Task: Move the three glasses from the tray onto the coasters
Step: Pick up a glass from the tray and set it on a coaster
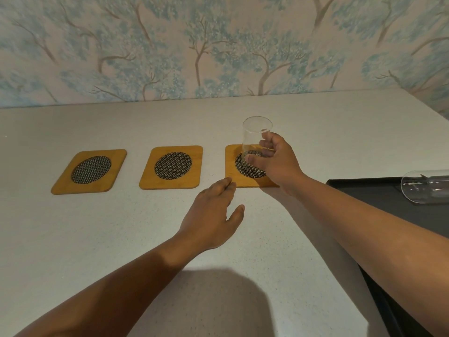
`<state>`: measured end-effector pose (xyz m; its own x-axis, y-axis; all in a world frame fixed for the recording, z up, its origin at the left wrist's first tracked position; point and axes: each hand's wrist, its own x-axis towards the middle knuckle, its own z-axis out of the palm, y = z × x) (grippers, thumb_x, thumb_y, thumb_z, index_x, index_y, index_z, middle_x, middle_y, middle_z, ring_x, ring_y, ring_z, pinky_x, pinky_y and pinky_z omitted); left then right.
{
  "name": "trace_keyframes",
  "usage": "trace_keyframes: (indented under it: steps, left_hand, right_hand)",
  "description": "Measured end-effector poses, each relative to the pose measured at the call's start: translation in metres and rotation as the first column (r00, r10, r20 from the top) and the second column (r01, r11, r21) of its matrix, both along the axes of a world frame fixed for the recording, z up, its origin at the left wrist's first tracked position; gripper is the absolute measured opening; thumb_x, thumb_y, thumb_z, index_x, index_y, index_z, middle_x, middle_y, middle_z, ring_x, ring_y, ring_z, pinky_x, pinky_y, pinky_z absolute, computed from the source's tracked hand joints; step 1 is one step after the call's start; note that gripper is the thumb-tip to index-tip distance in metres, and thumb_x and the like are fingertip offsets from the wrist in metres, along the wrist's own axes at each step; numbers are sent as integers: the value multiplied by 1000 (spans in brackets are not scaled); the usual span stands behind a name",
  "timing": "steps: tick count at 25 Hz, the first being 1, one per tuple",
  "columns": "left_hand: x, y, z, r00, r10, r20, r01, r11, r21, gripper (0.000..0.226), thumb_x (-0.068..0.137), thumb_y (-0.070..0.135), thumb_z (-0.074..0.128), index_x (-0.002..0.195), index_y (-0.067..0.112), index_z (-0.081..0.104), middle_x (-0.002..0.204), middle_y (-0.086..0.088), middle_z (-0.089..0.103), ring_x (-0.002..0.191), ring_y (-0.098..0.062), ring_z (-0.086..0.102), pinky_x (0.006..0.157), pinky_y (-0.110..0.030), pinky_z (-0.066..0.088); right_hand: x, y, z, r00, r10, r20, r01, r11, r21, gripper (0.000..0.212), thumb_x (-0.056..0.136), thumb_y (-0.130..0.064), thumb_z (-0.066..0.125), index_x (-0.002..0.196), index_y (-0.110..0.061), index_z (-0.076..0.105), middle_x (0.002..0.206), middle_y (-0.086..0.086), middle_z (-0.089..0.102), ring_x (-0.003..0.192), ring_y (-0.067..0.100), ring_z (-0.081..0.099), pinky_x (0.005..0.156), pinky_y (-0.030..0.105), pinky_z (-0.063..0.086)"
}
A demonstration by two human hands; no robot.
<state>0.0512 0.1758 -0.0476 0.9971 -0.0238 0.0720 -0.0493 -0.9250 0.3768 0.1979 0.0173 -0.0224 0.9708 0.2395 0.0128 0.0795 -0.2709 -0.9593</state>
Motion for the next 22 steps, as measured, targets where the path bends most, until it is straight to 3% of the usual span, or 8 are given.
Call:
trace_keyframes:
  steps: [8, 16, 22]
  left_hand:
    - [0, -1, -1, 1000, -2, 1, 2, 1000, 3, 67, 100, 56, 39, 157, 23, 28, 166, 5, 22, 151, -16, 23, 121, -37, 25]
    - [-1, -1, 2, 1000, -4, 9, 4, 1000, -5, 67, 100, 55, 39, 157, 22, 28, 167, 4, 22, 151, -17, 23, 121, -42, 27]
    - [0, -1, 0, 999, -14, 30, 15, 1000, -24, 67, 100, 54, 41, 157, 21, 28, 167, 4, 22, 151, -16, 22, 122, -36, 23]
  right_hand:
    - [-1, -1, 0, 1000, -17, 11, 17, 1000, -23, 84, 80, -24, 88, 151, -21, 43, 147, 4, 54, 124, 17, 57, 100, 35, 52]
    - [0, -2, -4, 1000, -25, 19, 26, 998, -54, 87, 77, -32, 89, 149, -22, 43, 145, 5, 55, 126, 20, 57, 104, 41, 53]
    - [-9, -10, 7, 1000, -23, -11, 23, 998, -62, 114, 72, -37, 92, 161, -21, 22, 162, 4, 37, 142, 21, 43, 112, 44, 44]
